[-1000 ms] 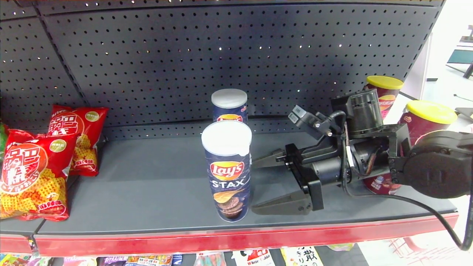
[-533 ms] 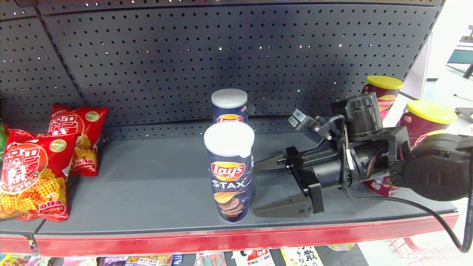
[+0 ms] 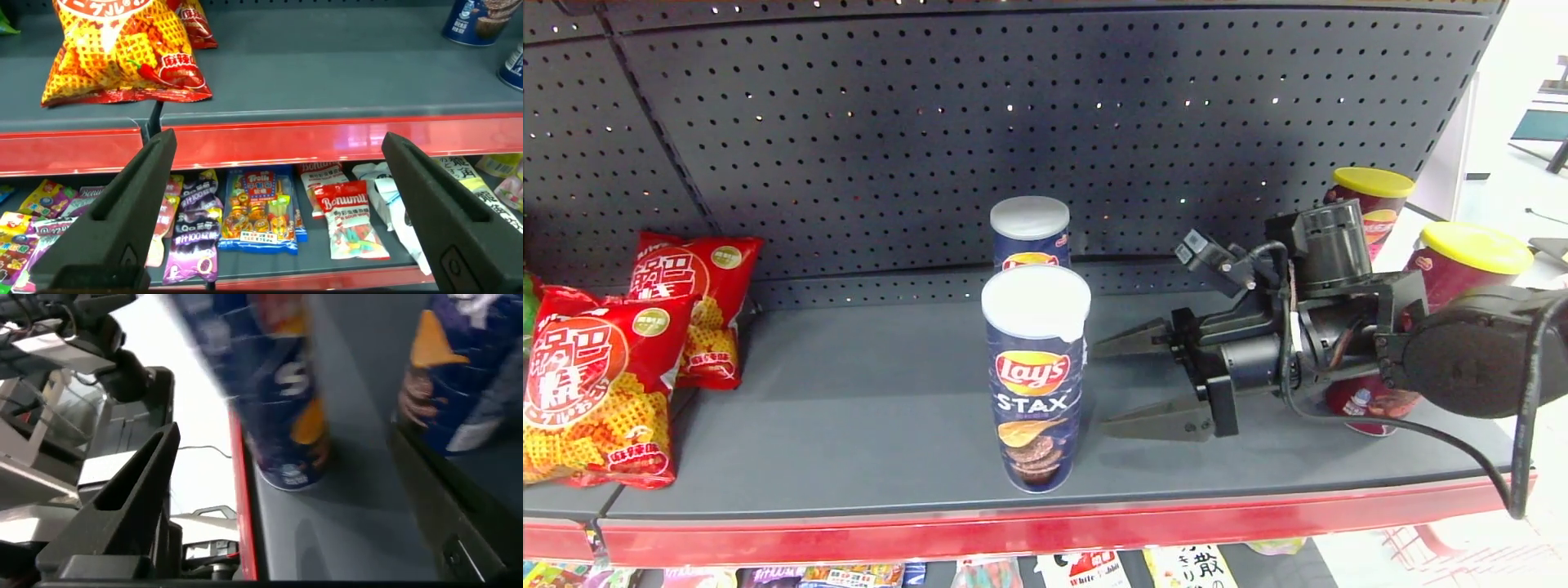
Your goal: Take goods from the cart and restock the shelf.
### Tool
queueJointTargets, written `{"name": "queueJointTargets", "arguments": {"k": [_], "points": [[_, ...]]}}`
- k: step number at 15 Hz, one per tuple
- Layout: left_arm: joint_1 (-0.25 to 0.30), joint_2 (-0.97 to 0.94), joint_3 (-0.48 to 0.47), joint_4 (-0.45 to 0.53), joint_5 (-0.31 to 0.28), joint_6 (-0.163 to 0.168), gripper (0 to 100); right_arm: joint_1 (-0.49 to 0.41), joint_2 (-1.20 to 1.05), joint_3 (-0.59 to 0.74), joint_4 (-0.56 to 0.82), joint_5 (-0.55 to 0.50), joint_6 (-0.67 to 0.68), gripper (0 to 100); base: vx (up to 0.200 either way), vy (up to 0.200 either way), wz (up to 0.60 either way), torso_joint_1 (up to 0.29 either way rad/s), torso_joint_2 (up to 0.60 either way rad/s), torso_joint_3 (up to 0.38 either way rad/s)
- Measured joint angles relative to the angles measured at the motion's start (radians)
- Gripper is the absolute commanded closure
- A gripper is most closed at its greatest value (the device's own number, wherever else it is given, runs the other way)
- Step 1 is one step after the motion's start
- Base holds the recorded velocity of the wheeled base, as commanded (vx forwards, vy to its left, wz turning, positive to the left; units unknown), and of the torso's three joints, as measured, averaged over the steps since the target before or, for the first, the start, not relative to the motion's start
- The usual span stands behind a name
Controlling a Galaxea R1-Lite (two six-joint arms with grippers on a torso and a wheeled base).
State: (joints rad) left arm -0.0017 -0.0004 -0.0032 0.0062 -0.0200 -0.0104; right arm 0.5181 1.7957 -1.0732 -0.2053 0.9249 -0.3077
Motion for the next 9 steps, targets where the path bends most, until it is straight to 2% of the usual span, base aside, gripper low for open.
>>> {"name": "queueJointTargets", "arguments": {"k": [5,9], "points": [[0.0,0.0,0.0,0.0,0.0,0.0,0,-0.072,-0.108,0.031,0.003,-0.003,0.008,0,0.0,0.0,0.0,0.0,0.0,0.0],[0.0,0.0,0.0,0.0,0.0,0.0,0,-0.133,-0.322,0.146,0.004,-0.004,0.014,0,0.0,0.0,0.0,0.0,0.0,0.0]]}}
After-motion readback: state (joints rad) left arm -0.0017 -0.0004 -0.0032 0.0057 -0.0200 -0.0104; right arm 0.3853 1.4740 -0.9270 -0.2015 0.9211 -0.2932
